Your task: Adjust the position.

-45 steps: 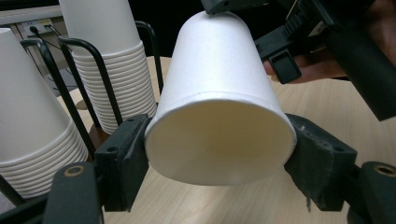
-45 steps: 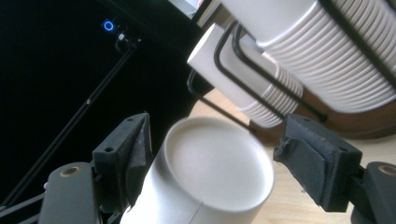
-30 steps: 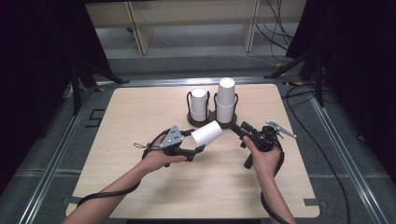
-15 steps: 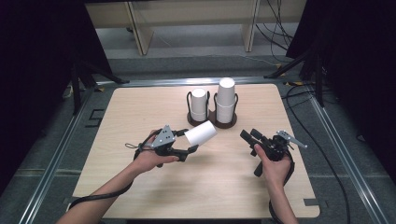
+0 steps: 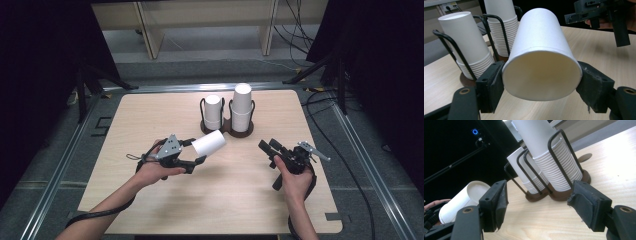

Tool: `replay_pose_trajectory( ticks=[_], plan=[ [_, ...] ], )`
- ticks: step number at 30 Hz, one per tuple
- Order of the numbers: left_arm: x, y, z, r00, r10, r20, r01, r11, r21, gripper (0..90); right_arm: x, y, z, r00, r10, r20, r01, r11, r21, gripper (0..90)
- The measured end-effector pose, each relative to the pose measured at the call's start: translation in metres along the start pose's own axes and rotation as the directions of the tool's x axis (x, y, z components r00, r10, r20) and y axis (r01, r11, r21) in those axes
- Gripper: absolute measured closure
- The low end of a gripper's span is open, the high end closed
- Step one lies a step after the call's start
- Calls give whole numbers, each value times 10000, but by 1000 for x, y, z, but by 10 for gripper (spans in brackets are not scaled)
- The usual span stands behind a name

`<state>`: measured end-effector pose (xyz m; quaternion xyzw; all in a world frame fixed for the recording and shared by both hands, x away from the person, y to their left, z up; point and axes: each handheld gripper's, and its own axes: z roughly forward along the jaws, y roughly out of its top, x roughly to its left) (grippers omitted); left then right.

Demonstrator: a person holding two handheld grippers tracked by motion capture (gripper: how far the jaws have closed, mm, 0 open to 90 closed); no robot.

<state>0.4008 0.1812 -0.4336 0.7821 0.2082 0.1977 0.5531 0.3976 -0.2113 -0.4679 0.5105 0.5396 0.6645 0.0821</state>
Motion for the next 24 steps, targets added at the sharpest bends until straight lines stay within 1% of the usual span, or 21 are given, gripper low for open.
replay_pose_trajectory(
  ticks=[1, 2, 4, 5, 6, 9, 10, 11, 12, 13, 14, 15, 16, 17, 18, 19, 20, 21, 22, 23, 24],
  plan=[
    [1, 0, -2, 10000, -28, -38, 28, 10000, 38, 271, -1, 1, 2, 9995, -316, 72, 316, 9994, 129, 298],
    [2, 0, -2, 10000, -62, -75, 62, 10000, -45, 271, -1, 1, 2, 9995, -316, 72, 316, 9994, 129, 298],
    [5, 1, -5, 9997, -115, -211, 118, 9999, 108, 271, 0, 1, 5, 9989, -457, -68, 458, 9986, 259, 295],
    [6, 1, -5, 9997, -98, -233, 101, 9999, 129, 270, 0, 1, 7, 9979, -650, -62, 652, 9971, 393, 294],
    [6, 1, -6, 9996, -95, -262, 99, 9998, 178, 270, -1, 1, 9, 9949, -1009, -78, 1012, 9933, 550, 294],
    [7, 1, -6, 9997, -10, -250, 20, 9993, 380, 270, 0, -1, 10, 9949, -988, -213, 1000, 9928, 662, 293],
    [7, 1, -4, 9998, 26, -211, -20, 9995, 303, 270, -1, -2, 10, 9927, -1195, -177, 1204, 9907, 639, 291],
    [8, 1, -5, 9997, 142, -207, -132, 9988, 461, 270, 0, -3, 10, 9921, -1249, -154, 1257, 9892, 751, 291],
    [8, 1, -5, 9997, 121, -203, -111, 9988, 486, 270, -1, -5, 11, 9908, -1310, -326, 1330, 9887, 695, 291],
    [8, 2, -4, 9997, 119, -210, -109, 9988, 476, 270, -2, -6, 11, 9879, -1526, -290, 1544, 9849, 787, 290],
    [8, 2, -5, 9998, 124, -185, -114, 9987, 490, 270, 0, -6, 10, 9875, -1563, -219, 1577, 9824, 1005, 290],
    [7, 2, -5, 9998, 150, -163, -142, 9986, 513, 271, 0, -8, 10, 9849, -1683, -416, 1718, 9792, 1078, 297],
    [7, 2, -5, 9999, 122, -116, -117, 9989, 463, 271, 0, -8, 11, 9799, -1957, -384, 1989, 9734, 1140, 298],
    [8, 3, -6, 9999, 90, -55, -87, 9984, 566, 272, 3, -10, 11, 9795, -1960, -477, 2005, 9719, 1234, 297],
    [8, 4, -7, 9999, 107, -66, -103, 9979, 632, 273, 3, -10, 11, 9731, -2258, -459, 2300, 9637, 1355, 296],
    [8, 4, -7, 9999, 81, -62, -77, 9983, 569, 274, 6, -12, 11, 9732, -2246, -489, 2295, 9614, 1520, 293],
    [7, 5, -9, 9999, 93, -74, -88, 9979, 647, 274, 8, -13, 12, 9643, -2577, -613, 2642, 9521, 1536, 288],
    [8, 5, -10, 9999, 140, -46, -136, 9974, 705, 274, 8, -13, 12, 9643, -2577, -613, 2642, 9521, 1536, 288],
    [8, 5, -11, 9998, 184, -12, -183, 9973, 713, 273, 10, -15, 13, 9618, -2675, -576, 2733, 9501, 1504, 285],
    [9, 6, -13, 9997, 234, -41, -230, 9963, 823, 274, 12, -16, 13, 9526, -2995, -540, 3043, 9390, 1601, 271],
    [9, 6, -13, 9998, 199, -46, -195, 9966, 801, 274, 12, -16, 13, 9526, -2995, -540, 3043, 9390, 1601, 271]
  ],
)
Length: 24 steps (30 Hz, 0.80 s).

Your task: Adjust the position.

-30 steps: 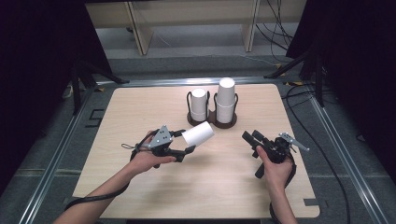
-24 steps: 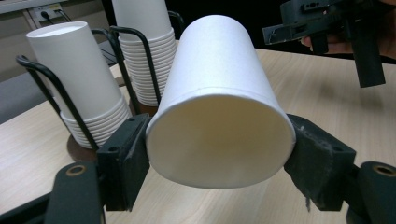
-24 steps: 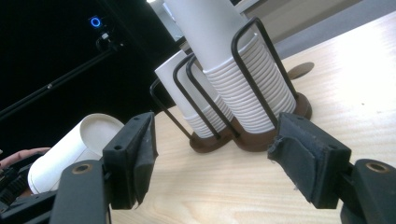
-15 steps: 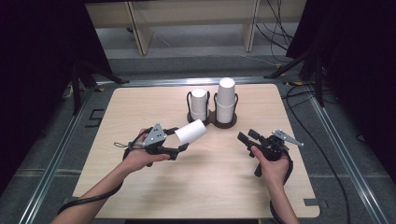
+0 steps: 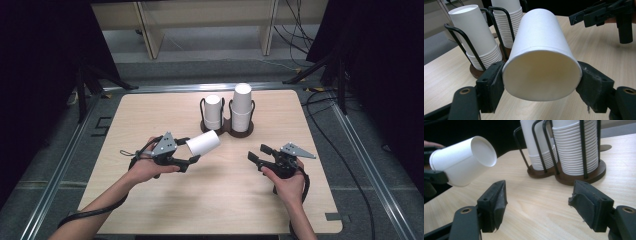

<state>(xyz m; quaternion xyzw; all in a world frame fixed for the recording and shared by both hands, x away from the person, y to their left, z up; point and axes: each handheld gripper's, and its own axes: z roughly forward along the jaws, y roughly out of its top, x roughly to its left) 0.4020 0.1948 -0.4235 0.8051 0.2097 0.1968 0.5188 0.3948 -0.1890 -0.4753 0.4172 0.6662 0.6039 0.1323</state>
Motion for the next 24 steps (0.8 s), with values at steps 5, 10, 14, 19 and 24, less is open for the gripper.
replay_pose_trajectory(
  ticks=[5, 10, 14, 19, 24],
  plan=[
    [3, -1, -4, 9997, 130, 187, -136, 9993, 346, 274, 4, -2, 4, 9996, -263, -118, 264, 9995, 155, 257],
    [7, -1, -5, 9996, 246, 155, -254, 9982, 538, 273, 6, -1, 7, 9984, -543, -174, 549, 9979, 333, 251],
    [8, 0, -6, 9988, 367, 318, -392, 9958, 825, 273, 9, 1, 7, 9966, -743, -358, 765, 9950, 647, 242],
    [9, 2, -5, 9985, 430, 343, -459, 9952, 865, 273, 11, -1, 9, 9939, -1011, -445, 1042, 9919, 722, 242],
    [10, 4, -6, 9972, 558, 492, -608, 9924, 1067, 273, 9, 0, 8, 9904, -1326, -392, 1356, 9870, 869, 243]
  ],
)
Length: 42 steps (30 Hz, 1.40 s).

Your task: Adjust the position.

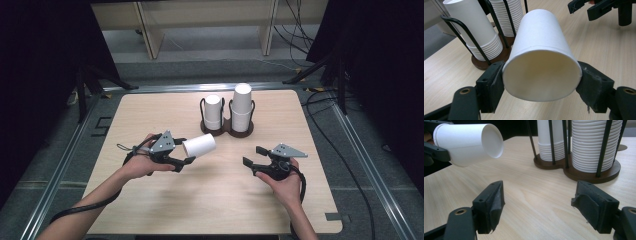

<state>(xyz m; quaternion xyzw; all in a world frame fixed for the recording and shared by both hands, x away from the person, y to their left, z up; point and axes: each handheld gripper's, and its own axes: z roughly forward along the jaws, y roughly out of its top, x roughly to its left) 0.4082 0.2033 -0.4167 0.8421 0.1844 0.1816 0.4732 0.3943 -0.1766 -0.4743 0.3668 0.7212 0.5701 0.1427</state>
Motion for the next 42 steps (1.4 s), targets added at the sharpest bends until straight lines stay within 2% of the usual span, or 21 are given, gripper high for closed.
replay_pose_trajectory(
  ticks=[1, 3, 4, 8, 9, 13, 15, 16, 17, 20, 24, 25, 29, 33, 34, 36, 37, 39, 40, 41, 42],
  plan=[
    [1, 0, 0, 10000, 92, -16, -92, 9999, 55, 274, 2, 0, 0, 9995, 265, -147, -264, 9996, 87, 243],
    [1, 1, 1, 9999, 115, 60, -115, 9999, 71, 273, 3, 1, -1, 9996, 272, 34, -273, 9993, 267, 243],
    [1, 2, 1, 9999, 137, 74, -138, 9999, 95, 273, 1, 1, 0, 10000, -51, -73, 52, 9998, 180, 243],
    [1, 3, 0, 9991, 375, 221, -383, 9987, 345, 273, 2, 1, 1, 9993, 64, -378, -56, 9997, 220, 244],
    [0, 3, 1, 9991, 337, 263, -345, 9990, 297, 273, 0, 2, 0, 9993, -361, -81, 363, 9989, 293, 244],
    [0, 4, 1, 9975, 535, 463, -557, 9973, 485, 273, 1, 1, 2, 9981, -471, -386, 480, 9986, 214, 245],
    [1, 4, 0, 9964, 606, 595, -641, 9962, 586, 273, 3, 1, 0, 9988, -247, -426, 273, 9977, 620, 247],
    [1, 4, 0, 9952, 679, 700, -726, 9952, 658, 273, 2, 1, 2, 9971, -521, -555, 545, 9976, 421, 247],
    [1, 4, 0, 9944, 710, 778, -765, 9946, 701, 273, 2, 1, 2, 9959, -437, -787, 480, 9974, 540, 247],
    [0, 4, 1, 9917, 785, 1018, -870, 9929, 814, 273, 0, 2, 2, 9907, -919, -999, 984, 9932, 625, 248],
    [-3, 6, 1, 9858, 952, 1385, -1100, 9885, 1035, 273, -1, 2, 1, 9869, -1184, -1099, 1283, 9879, 873, 248],
    [-3, 6, 1, 9841, 964, 1492, -1130, 9878, 1074, 273, 0, 2, 1, 9878, -914, -1258, 1056, 9882, 1110, 249],
    [-3, 9, 2, 9773, 1183, 1756, -1399, 9833, 1162, 273, 0, 3, 3, 9776, -1350, -1615, 1568, 9789, 1307, 248],
    [-4, 11, 4, 9724, 1278, 1951, -1549, 9793, 1306, 273, 2, 3, 4, 9723, -1492, -1802, 1775, 9721, 1533, 248],
    [-4, 11, 4, 9709, 1331, 1990, -1622, 9771, 1380, 273, 2, 3, 4, 9705, -1591, -1811, 1878, 9701, 1537, 248],
    [-4, 13, 4, 9642, 1488, 2193, -1859, 9695, 1599, 274, 5, 3, 4, 9710, -1391, -1946, 1733, 9699, 1712, 252],
    [-5, 12, 5, 9667, 1390, 2151, -1729, 9738, 1476, 273, 4, 4, 4, 9655, -1613, -2046, 1953, 9679, 1584, 253],
    [-6, 13, 6, 9627, 1479, 2264, -1860, 9698, 1578, 274, 5, 5, 4, 9640, -1673, -2065, 2028, 9653, 1646, 259],
    [-5, 15, 6, 9585, 1615, 2351, -2050, 9631, 1742, 274, 5, 6, 4, 9624, -1673, -2141, 2048, 9645, 1666, 259],
    [-8, 14, 5, 9606, 1334, 2437, -1832, 9636, 1946, 274, 5, 6, 4, 9604, -1845, -2090, 2208, 9610, 1664, 260],
    [-7, 15, 5, 9563, 1485, 2518, -2018, 9586, 2009, 274, 5, 7, 4, 9601, -1863, -2085, 2238, 9591, 1734, 261]
  ],
)
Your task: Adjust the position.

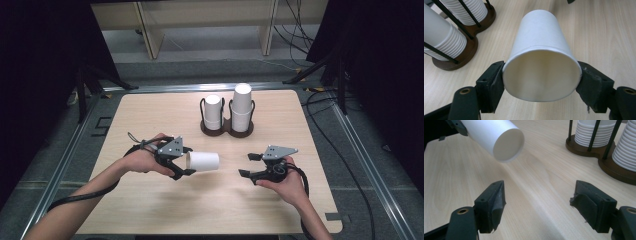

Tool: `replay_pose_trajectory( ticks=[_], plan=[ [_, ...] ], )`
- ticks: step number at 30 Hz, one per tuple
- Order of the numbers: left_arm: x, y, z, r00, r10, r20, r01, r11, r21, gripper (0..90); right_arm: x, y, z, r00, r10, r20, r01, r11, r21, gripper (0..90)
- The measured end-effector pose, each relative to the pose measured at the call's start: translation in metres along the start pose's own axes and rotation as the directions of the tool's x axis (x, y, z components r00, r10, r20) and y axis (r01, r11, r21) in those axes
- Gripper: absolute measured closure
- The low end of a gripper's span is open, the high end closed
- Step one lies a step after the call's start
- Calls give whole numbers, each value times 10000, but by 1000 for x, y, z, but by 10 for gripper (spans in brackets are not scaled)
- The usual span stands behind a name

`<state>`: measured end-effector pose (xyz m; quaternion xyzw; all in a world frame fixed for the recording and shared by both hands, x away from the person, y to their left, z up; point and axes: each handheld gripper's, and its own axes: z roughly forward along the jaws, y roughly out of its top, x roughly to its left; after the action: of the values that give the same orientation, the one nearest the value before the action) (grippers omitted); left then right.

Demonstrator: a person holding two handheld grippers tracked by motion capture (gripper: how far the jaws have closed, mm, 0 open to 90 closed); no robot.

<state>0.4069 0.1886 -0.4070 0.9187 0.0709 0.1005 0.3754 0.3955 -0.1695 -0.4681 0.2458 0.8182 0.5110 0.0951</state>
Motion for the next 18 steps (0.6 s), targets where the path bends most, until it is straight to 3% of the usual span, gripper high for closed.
replay_pose_trajectory(
  ticks=[5, 11, 12, 14, 16, 17, 18],
  plan=[
    [1, 5, 0, 9993, 296, 213, -304, 9988, 384, 274, 1, 2, -1, 9998, -161, 79, 160, 9998, 124, 264],
    [1, 10, 0, 9975, 366, 612, -420, 9951, 896, 274, 4, 4, 1, 9996, -254, -131, 259, 9990, 374, 271],
    [1, 11, 1, 9980, 371, 513, -415, 9955, 857, 274, 4, 4, 1, 9996, -254, -131, 259, 9990, 374, 271],
    [1, 13, 1, 9976, 419, 551, -471, 9942, 972, 274, 3, 6, 2, 9977, -658, -135, 663, 9970, 392, 273],
    [1, 14, 1, 9971, 497, 578, -557, 9928, 1062, 274, 4, 8, 2, 9979, -585, -281, 596, 9973, 435, 274],
    [-1, 14, 3, 9982, 261, 531, -309, 9953, 916, 274, 5, 9, 2, 9980, -525, -344, 544, 9969, 568, 275],
    [1, 15, 1, 9968, 499, 621, -570, 9913, 1184, 274, 4, 11, 3, 9958, -821, -404, 846, 9943, 645, 276]
  ],
)
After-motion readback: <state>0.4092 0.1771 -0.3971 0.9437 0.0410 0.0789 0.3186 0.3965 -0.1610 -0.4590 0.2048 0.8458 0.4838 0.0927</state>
